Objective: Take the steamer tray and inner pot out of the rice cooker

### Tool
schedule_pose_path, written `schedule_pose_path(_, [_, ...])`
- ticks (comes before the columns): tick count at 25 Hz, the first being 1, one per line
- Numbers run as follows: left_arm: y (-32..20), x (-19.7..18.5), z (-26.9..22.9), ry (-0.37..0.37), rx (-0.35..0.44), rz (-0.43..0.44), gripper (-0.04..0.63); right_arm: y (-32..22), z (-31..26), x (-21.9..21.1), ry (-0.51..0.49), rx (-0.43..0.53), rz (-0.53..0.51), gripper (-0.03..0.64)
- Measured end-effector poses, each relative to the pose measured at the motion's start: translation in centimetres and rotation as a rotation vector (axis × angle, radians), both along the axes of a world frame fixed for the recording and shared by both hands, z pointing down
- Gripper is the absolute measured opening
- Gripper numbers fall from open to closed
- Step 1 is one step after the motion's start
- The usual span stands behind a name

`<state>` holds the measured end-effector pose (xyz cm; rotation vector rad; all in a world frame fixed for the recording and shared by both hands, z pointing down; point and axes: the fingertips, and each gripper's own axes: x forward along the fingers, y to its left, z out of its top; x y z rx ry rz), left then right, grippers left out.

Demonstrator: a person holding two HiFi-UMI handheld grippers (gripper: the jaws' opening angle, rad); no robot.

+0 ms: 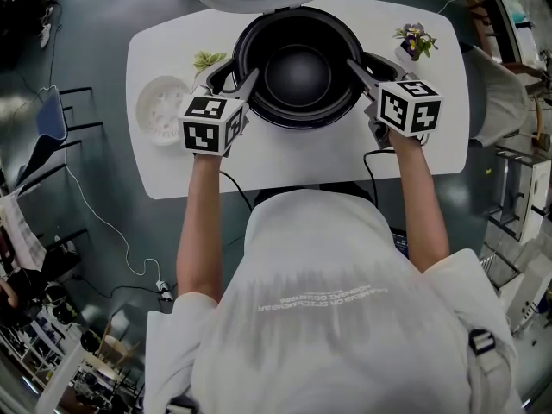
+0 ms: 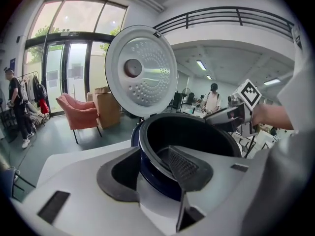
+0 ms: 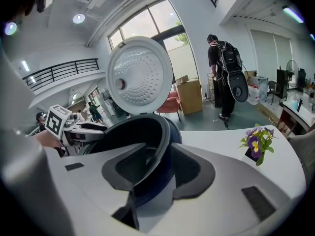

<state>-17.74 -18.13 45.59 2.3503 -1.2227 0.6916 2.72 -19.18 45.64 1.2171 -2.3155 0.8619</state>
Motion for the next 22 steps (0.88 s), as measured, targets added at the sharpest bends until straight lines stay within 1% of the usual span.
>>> schedule_pose_path(1, [0.0,0.3,0.0,0.007,-0.006,0.002,0.175,0.3,0.3,0.1,-0.004,-0.008,-0.001,0.157])
schedule_pose_path(2, [0.0,0.5,0.0,0.013,-0.011,0.003,0.175,0.5,0.4,0.1,-0.014,-0.011,-0.001,0.150])
schedule_pose_path(3, [0.0,0.7,0.0,0.016,-0.014,0.002,0.175,0.6,0.4,0.0,-0.023,-0.008,0.002,0.163])
schedule_pose_path(7, [0.0,0.7,-0.1,0.033,-0.020,-0.009,0.175,0.6,0.3,-0.1,-0.034,-0.001,0.013,0.161])
schedule_pose_path(10, [0.1,0.6,-0.4,0.090,-0.038,-0.045,0.175,0.5,0.2,-0.2,-0.065,-0.022,0.041,0.156])
schedule_pose_path(13, [-0.2,0.6,-0.5,0.146,-0.051,-0.093,0.175,0.4,0.3,-0.2,-0.063,-0.034,0.058,0.156])
schedule_pose_path(15, [-0.2,0.2,-0.7,0.184,-0.051,-0.120,0.175,0.7,0.2,-0.5,-0.082,-0.040,0.059,0.158])
schedule_pose_path(19, [-0.4,-0.4,-2.3,0.278,-0.022,-0.184,0.175,1.7,-0.5,-0.9,-0.172,-0.061,0.070,0.156])
schedule_pose_path(22, [-1.2,-0.4,-4.6,0.317,0.037,-0.211,0.175,1.4,-1.9,-0.8,-0.234,-0.054,0.080,0.156])
